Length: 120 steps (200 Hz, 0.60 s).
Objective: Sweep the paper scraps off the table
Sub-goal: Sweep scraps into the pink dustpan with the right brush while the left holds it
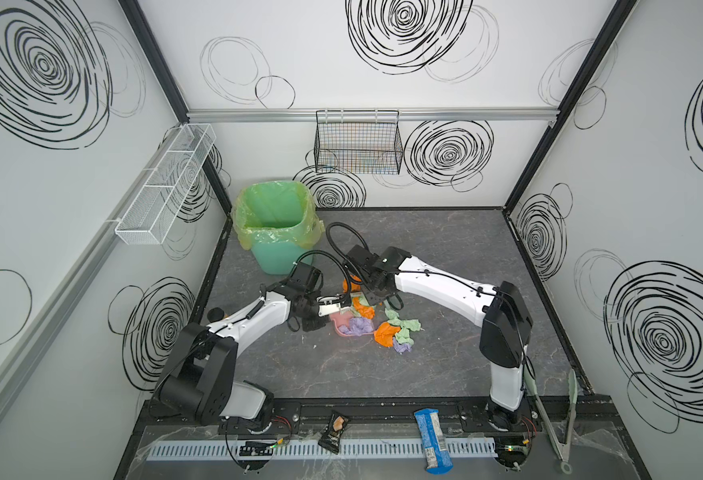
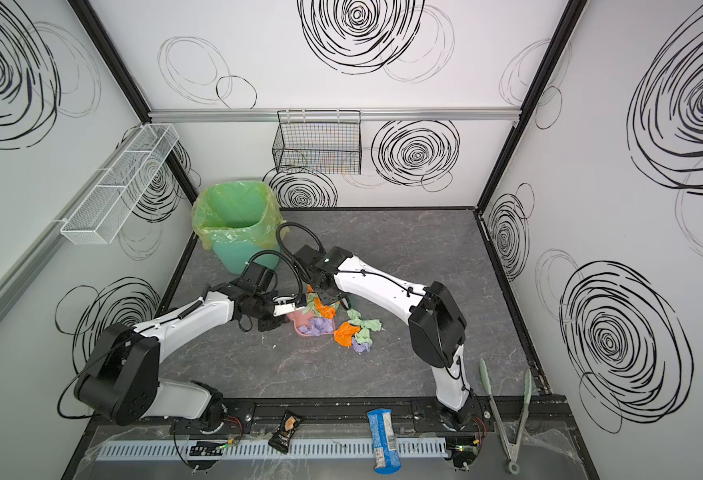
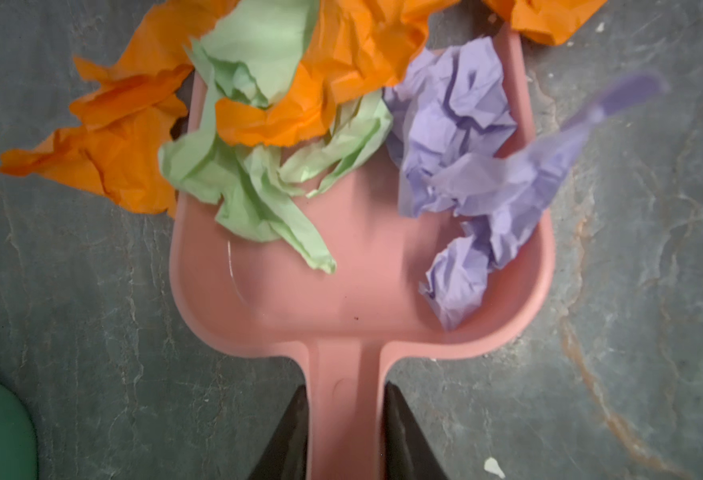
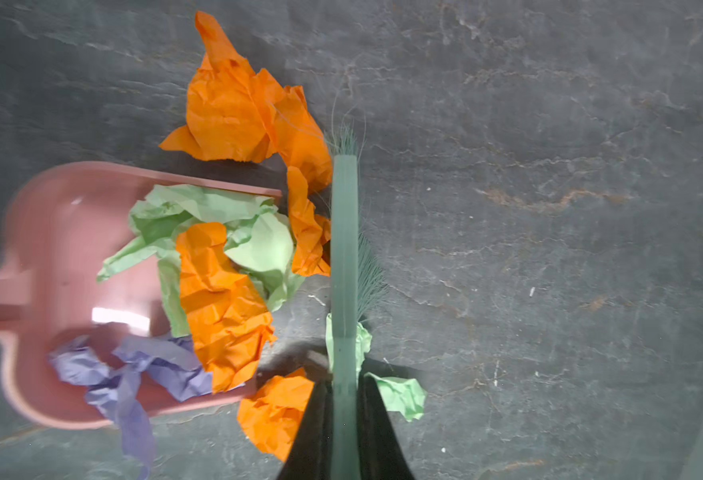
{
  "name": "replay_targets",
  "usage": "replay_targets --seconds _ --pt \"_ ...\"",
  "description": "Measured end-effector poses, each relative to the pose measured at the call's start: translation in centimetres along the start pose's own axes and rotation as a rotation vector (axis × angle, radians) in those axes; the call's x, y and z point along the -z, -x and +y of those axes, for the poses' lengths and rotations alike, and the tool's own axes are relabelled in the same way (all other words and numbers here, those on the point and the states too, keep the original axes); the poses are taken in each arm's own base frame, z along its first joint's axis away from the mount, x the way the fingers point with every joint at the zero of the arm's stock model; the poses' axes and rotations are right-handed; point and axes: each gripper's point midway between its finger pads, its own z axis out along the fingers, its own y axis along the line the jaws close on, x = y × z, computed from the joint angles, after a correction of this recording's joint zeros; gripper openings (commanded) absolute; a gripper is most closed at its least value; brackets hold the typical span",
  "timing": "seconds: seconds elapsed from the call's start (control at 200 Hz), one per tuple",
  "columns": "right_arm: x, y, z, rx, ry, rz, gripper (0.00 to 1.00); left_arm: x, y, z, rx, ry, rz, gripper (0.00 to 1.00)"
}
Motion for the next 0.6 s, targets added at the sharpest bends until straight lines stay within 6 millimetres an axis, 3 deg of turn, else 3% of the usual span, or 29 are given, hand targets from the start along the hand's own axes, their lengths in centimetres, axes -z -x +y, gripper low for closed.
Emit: replay_targets --seconds 0.41,0.6 --pt "2.9 0.4 3.6 0.021 0.096 -0.039 0.0 -0.7 0.7 0.5 0.017 0.007 -0.016 0.0" --pt "3.3 -0.3 3.3 0.024 0.057 -0.028 0.0 -1.0 1.1 0.7 0.023 0.003 -0.041 0.0"
